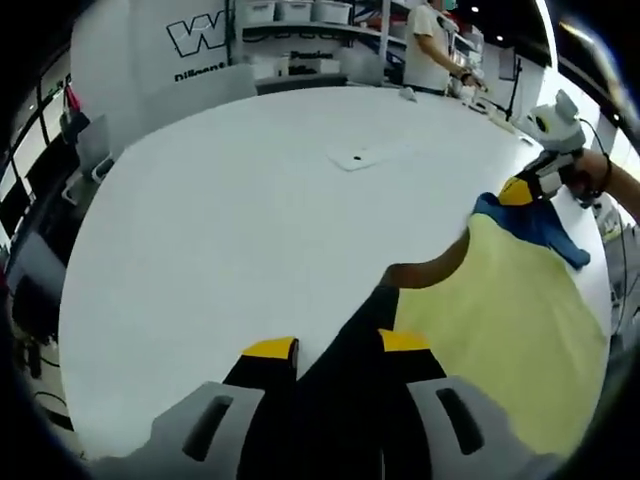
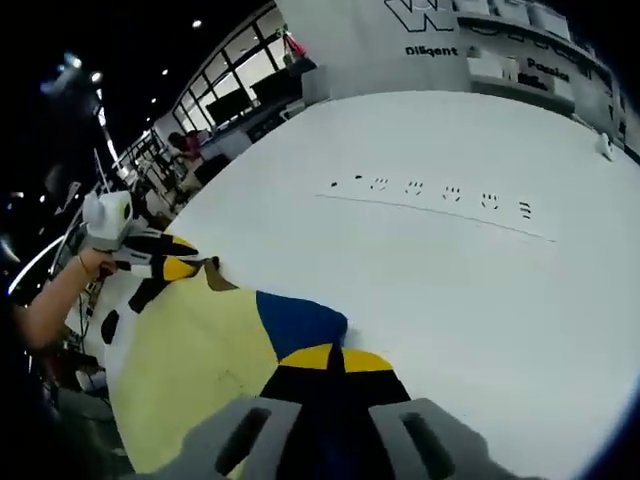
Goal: Fold the garment on the visible template until the final outline fits inside the template.
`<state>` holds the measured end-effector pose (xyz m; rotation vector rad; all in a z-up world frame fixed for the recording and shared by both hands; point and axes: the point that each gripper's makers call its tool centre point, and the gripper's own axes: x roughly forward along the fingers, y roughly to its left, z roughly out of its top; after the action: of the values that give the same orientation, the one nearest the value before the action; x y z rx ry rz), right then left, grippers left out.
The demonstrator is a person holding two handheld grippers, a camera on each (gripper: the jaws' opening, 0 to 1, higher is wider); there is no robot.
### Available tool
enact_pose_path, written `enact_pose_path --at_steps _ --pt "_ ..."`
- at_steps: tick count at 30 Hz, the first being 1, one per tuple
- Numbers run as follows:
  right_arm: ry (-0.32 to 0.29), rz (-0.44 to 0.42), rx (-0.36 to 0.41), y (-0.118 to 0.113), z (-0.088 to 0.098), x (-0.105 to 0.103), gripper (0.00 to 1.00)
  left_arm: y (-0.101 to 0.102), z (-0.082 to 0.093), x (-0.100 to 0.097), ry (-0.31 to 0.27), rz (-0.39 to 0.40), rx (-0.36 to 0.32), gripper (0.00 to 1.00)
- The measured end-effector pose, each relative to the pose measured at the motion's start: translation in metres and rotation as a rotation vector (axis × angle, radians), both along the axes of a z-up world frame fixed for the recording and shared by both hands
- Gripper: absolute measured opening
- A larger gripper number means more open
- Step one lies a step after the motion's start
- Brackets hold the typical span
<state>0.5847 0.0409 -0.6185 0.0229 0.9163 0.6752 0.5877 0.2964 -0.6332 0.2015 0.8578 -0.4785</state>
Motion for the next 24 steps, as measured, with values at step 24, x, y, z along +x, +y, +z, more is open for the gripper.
enact_pose_path --at_steps 24 --pt "-0.291 0.33 -0.088 0.025 0.028 -0.07 0.0 -0.007 0.043 -0.006 -0.203 -0.095 0.048 0.05"
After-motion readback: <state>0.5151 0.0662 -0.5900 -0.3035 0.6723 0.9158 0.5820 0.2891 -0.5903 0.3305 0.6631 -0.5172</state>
